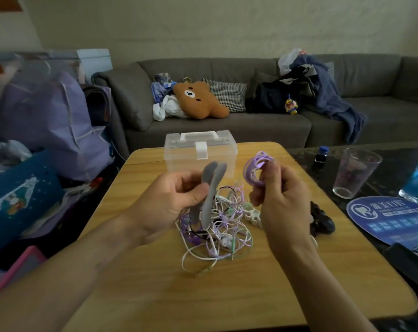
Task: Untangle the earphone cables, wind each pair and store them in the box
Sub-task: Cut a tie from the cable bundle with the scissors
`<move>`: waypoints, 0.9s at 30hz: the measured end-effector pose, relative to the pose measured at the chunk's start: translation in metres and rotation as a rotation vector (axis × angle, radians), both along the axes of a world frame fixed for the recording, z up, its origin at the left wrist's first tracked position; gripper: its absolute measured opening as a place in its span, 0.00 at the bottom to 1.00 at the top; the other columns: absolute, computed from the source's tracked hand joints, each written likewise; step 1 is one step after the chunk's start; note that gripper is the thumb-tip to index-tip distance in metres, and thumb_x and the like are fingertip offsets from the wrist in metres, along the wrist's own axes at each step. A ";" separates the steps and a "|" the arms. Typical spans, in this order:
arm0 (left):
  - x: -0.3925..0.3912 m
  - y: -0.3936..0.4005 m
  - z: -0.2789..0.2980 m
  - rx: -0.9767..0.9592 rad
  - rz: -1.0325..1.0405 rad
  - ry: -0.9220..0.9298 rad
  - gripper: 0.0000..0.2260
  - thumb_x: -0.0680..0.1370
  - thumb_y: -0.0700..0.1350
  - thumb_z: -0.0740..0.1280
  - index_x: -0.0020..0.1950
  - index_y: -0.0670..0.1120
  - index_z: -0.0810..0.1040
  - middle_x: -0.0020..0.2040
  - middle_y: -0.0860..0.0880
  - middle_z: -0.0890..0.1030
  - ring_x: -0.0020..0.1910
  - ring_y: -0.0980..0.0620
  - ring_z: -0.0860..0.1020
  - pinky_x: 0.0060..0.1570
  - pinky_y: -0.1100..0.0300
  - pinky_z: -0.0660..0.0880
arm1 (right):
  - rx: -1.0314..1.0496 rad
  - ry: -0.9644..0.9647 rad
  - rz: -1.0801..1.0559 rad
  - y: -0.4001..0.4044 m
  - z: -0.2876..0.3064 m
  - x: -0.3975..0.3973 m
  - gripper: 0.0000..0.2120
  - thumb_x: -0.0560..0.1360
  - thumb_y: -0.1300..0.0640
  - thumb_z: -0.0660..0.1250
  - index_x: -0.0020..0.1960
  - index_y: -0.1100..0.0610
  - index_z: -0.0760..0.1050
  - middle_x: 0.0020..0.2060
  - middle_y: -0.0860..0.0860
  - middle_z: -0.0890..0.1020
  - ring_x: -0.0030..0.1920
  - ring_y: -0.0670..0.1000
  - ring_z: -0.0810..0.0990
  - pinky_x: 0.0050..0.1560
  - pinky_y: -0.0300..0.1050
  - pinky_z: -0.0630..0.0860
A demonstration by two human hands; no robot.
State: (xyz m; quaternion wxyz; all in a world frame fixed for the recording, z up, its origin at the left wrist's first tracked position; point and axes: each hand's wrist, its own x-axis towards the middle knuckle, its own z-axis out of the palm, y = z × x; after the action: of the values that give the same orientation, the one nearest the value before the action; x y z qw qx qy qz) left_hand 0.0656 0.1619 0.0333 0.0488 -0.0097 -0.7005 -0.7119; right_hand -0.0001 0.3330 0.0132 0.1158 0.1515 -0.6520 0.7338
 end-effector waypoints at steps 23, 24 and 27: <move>0.073 -0.080 -0.066 -0.025 0.235 0.018 0.21 0.68 0.38 0.73 0.61 0.46 0.80 0.54 0.47 0.85 0.53 0.50 0.84 0.51 0.62 0.79 | 0.072 -0.539 0.707 -0.086 -0.031 0.040 0.15 0.81 0.55 0.59 0.46 0.64 0.77 0.30 0.52 0.72 0.30 0.48 0.69 0.31 0.41 0.68; 0.073 -0.081 -0.066 -0.026 0.242 0.028 0.21 0.68 0.39 0.73 0.61 0.46 0.79 0.54 0.47 0.85 0.53 0.49 0.84 0.51 0.60 0.79 | 0.025 -0.582 0.735 -0.087 -0.029 0.041 0.13 0.80 0.55 0.60 0.46 0.64 0.76 0.30 0.51 0.72 0.30 0.47 0.69 0.30 0.40 0.68; 0.074 -0.081 -0.065 -0.008 0.254 0.038 0.18 0.72 0.40 0.70 0.62 0.45 0.79 0.52 0.45 0.85 0.48 0.48 0.83 0.47 0.55 0.81 | -0.093 -0.651 0.791 -0.089 -0.026 0.042 0.11 0.74 0.55 0.63 0.45 0.63 0.74 0.31 0.52 0.72 0.29 0.47 0.69 0.28 0.39 0.68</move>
State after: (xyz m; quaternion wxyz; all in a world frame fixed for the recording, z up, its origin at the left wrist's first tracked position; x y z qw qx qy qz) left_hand 0.1393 0.0812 -0.0320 0.1516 0.0655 -0.6980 -0.6968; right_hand 0.0415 0.2441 -0.0129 -0.3727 0.1450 -0.5140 0.7589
